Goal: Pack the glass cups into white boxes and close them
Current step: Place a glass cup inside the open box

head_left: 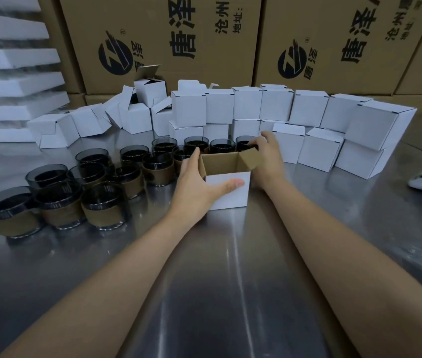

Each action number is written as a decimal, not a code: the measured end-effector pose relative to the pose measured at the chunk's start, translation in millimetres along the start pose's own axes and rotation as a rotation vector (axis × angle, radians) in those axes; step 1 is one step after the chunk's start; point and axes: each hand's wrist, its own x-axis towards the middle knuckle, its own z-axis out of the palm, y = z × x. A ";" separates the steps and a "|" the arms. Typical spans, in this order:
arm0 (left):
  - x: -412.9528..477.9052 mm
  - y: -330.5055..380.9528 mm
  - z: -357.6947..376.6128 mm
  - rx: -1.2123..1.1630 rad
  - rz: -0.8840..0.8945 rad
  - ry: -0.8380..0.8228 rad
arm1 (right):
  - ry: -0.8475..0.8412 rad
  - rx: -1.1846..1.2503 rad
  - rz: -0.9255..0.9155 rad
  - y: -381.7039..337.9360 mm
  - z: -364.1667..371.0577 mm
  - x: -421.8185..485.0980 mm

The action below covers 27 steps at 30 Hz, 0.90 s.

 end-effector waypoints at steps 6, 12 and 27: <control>-3.7 2.8 -4.6 -0.017 -0.037 0.049 | 0.110 0.264 0.171 -0.7 -26.1 -37.4; -10.6 1.1 -9.0 -0.025 -0.054 0.021 | 0.084 0.302 0.169 1.2 -47.3 -67.1; -13.1 4.7 -7.6 -0.021 0.012 -0.111 | 0.365 0.614 -0.011 -68.5 -79.1 -81.6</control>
